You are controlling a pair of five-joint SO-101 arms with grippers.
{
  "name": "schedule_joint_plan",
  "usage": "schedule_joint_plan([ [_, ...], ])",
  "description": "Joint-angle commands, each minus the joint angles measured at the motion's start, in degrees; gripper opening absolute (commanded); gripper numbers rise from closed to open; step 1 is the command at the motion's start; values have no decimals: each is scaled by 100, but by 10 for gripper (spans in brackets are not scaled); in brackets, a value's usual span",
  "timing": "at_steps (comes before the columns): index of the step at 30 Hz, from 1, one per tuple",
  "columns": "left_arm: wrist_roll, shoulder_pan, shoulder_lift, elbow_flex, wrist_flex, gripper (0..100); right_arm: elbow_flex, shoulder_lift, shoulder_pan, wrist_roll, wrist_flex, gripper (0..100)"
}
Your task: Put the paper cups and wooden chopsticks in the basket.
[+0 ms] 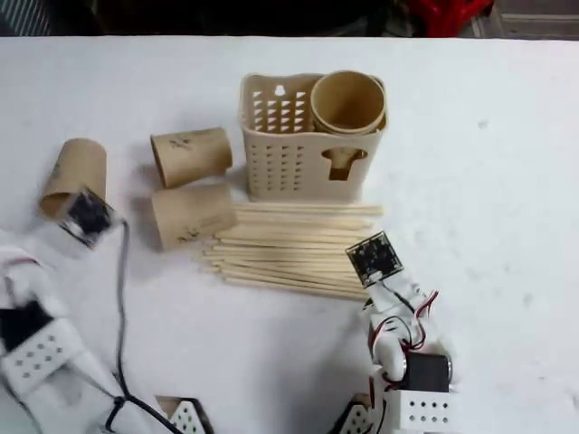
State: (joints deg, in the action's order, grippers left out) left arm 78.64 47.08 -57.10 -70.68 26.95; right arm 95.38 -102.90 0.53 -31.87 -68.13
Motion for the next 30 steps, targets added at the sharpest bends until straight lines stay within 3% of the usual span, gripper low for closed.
schedule_joint_plan([
  [1,457,-497,13,-853,-1248,361,62,-31,-4,-70,198,35],
  [11,-308,-743,2457,1046,-1626,330,62,-31,-4,-70,198,35],
  [19,-782,-927,4716,2365,-2541,329,70,-31,-4,-70,198,35],
  [27,-2092,-1262,6668,3358,-3824,326,70,-31,-4,-70,198,35],
  [30,-2338,-1305,6993,3525,-3947,260,70,-31,-4,-70,198,35],
])
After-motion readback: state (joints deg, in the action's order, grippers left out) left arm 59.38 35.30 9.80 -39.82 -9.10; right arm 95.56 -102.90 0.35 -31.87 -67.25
